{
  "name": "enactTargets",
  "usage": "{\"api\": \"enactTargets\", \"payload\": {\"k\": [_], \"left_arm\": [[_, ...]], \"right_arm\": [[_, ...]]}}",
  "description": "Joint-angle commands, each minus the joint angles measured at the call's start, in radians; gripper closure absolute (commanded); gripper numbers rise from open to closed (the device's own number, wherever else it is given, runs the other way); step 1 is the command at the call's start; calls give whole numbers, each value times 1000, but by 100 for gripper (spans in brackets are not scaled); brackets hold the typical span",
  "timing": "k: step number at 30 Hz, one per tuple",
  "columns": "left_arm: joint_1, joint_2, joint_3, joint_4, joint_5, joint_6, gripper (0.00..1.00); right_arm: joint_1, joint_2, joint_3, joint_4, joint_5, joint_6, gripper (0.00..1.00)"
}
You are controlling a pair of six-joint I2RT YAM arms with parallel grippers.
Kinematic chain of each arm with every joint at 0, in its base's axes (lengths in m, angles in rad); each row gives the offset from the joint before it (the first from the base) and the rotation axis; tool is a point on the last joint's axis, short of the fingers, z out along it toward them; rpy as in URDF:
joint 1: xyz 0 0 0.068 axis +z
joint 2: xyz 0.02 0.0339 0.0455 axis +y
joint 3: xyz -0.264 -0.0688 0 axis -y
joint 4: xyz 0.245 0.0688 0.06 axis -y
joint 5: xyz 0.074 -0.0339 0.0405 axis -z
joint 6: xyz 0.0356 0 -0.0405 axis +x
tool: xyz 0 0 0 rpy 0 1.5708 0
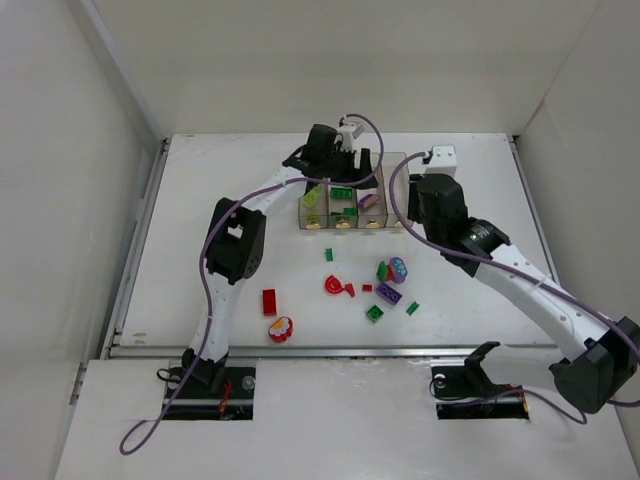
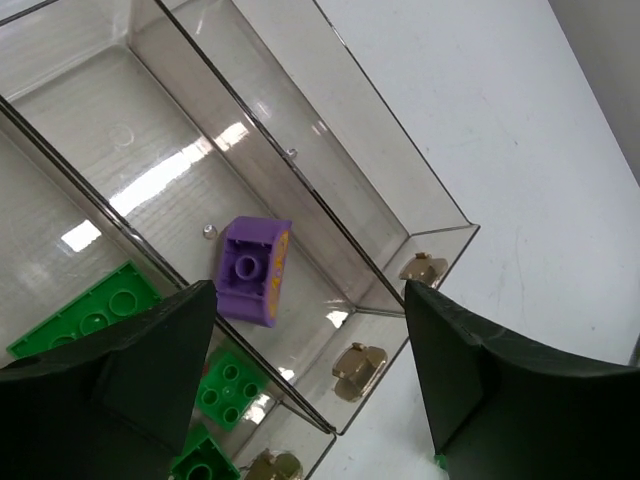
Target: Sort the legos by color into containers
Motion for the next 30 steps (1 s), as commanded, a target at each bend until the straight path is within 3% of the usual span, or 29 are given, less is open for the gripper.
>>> {"api": "enactTargets", "payload": {"k": [1,3,5,8,11,14,16,19,25,30], "left_arm": [[-4,-49,92,7,65,12,28],[-4,-67,146,-43,107,99,32],[-4,-93,209,-132,160,190,43],[18,-170,175,-246,285,449,58],[18,-238,126,-414,358,792,58],[18,-316,100,-555,410,1042,47],[18,-368,68,-580,425,1098,39],[18,-435,14,-600,477,1196,35],[18,-471,25,-756,622,1393,34],[-22,-480,14,-760,594,1445,32]], "right_arm": [[40,-27,22,14,-41,-53,100],[40,-50,22,14,-102,-76,100],[40,-106,10,48,-212,-88,100],[40,-174,-42,95,-331,-108,100],[40,-223,-78,132,-446,-128,100],[40,-223,-78,123,-483,-128,100],[40,-193,-50,112,-483,-102,100],[40,-147,-21,112,-454,-93,100],[40,-48,65,112,-475,-70,100],[51,-2,105,101,-484,-35,100]]}}
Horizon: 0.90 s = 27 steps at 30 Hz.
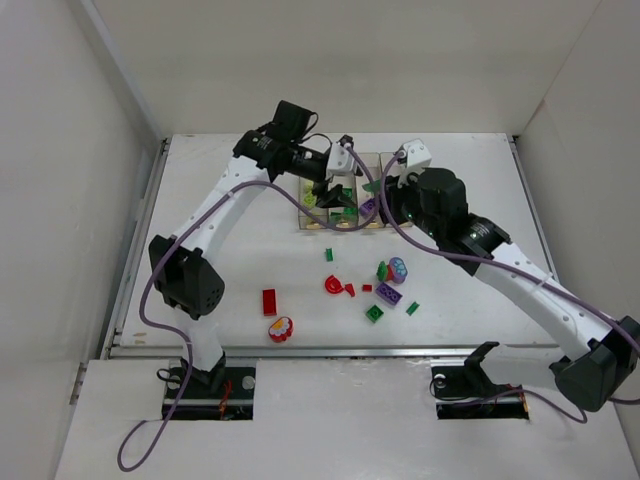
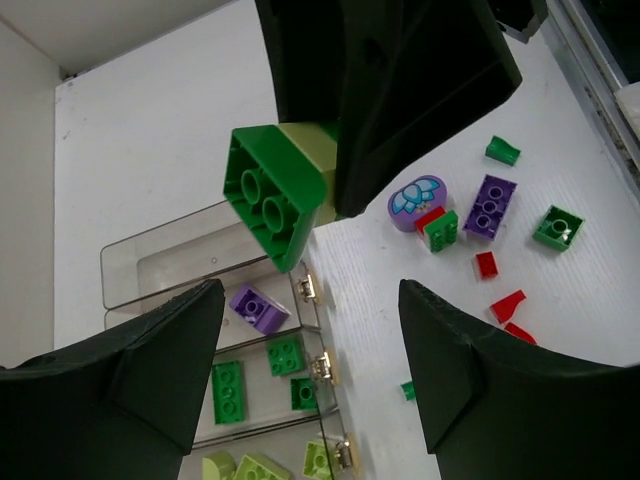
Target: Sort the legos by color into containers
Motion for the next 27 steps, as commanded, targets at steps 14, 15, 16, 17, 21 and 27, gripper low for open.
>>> {"api": "enactTargets", "payload": {"k": [14,15,16,17,21,27], "left_arm": [[-39,-38,-58,359,-60,-472,69],[-39,-38,-67,359,-60,-472,80],[-39,-38,-67,359,-60,-472,84],[-39,-38,-67,359,-60,-472,89],[-39,-38,-96,358,-85,-507,100],[-16,-26,-245,617,-177,-694,100]], "right_arm": [[30,3,37,42,-56,40,100],[30,3,37,42,-65,40,100],[30,3,28,42,-65,40,100],[30,3,28,42,-65,40,100],[30,3,9,42,-35,52,100],[30,12,-31,33,94,77,100]]}}
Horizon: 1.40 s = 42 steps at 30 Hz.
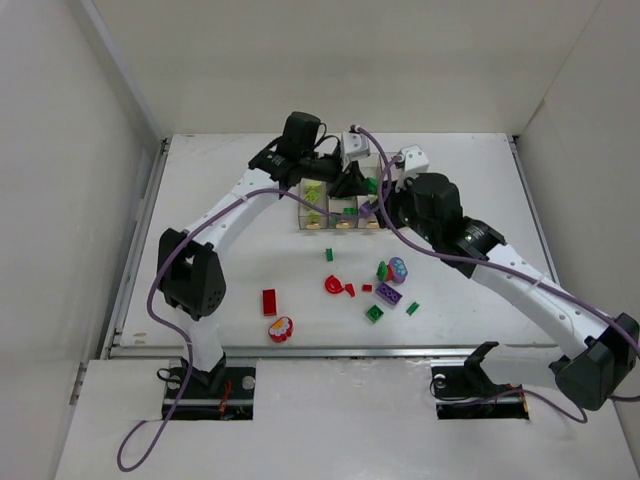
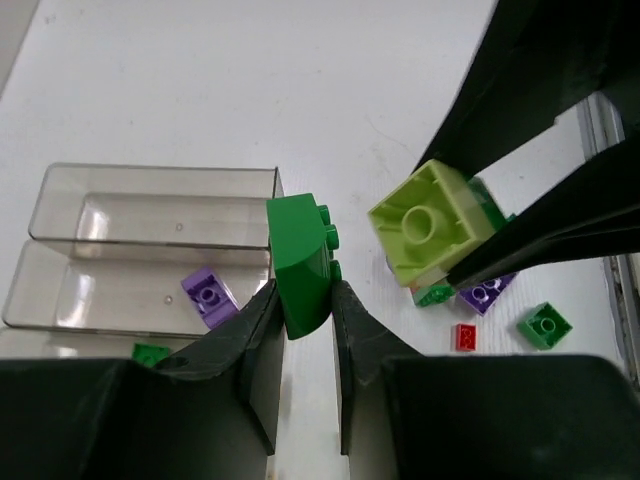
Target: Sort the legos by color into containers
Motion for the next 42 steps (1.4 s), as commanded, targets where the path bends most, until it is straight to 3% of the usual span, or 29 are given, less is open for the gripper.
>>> {"api": "enactTargets", "payload": {"k": [1,4,9,16,17,22,23,28,32,33,37,40,42], "left_arm": [[27,-26,-61,219,-58,-174,100],[50,30,-41,275,-162,-272,100],[96,147,23,238,-279,-415,100],[96,284,46,189,-374,-392,96],[96,297,46,189,-374,-383,92],[75,285,46,179,-374,-315,41],[74,285,46,167,-374,-300,38],[55,174,5,130,-319,-171,31],[54,72,-29,10,-242,45,34],[80,49,-50,-56,-191,186,34],[154,-49,-66,-219,-23,530,35],[163,-35,70,-452,86,602,32],[163,-23,156,-648,147,750,31]], "right_arm": [[9,26,3,-7,87,18,100],[9,62,35,-83,140,27,100],[9,66,23,-67,179,66,100],[0,78,26,-38,157,89,100],[0,78,26,-38,157,89,100],[0,78,26,-38,123,67,100],[0,67,26,-38,111,67,100],[-41,46,17,-38,15,67,100],[-155,24,38,-67,-250,12,100],[-190,24,49,-67,-378,-14,100],[-212,24,58,-58,-641,-181,100],[-201,13,32,-10,-683,-256,100],[-187,-16,-17,39,-728,-278,100]]}}
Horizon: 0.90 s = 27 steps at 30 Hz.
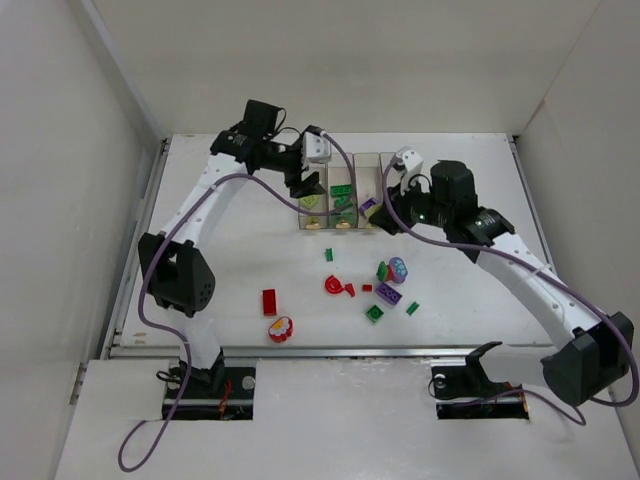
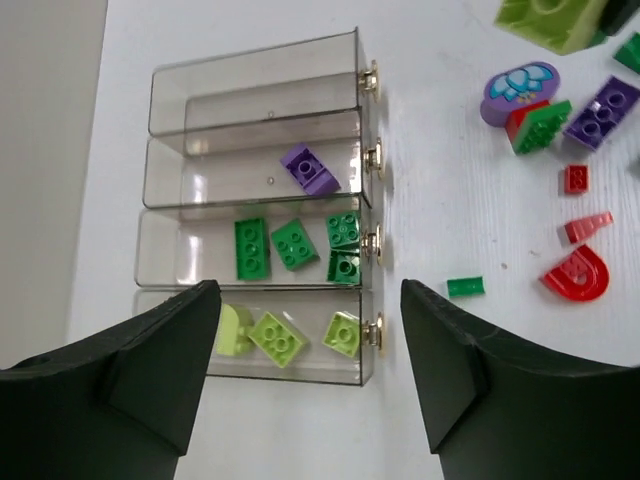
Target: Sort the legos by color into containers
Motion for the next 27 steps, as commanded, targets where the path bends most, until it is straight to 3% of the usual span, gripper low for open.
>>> {"api": "enactTargets", "payload": {"k": [1,5,14,17,18,20,27], "left_arm": [[-31,-6,103,-370,205,340,28],[-104,-54,80,-416,216,430,20],[-170,-45,141,-426,253,348,13],[-170,-45,134,-478,253,384,22],[-170,-45,123,-478,253,375,31],[-170,-45,102,-478,242,365,38],[-200,-54,101,-478,253,326,33]], "right_arm": [[16,-82,-31,154,-189,-120,100],[37,-94,-29,156,-214,-157,99],[177,-47,43,29,-79,-263,98],[187,-70,20,52,-38,-263,98],[187,-81,20,52,-28,-263,98],[187,-81,20,52,-18,-263,98],[207,-71,20,52,34,-263,99]]}}
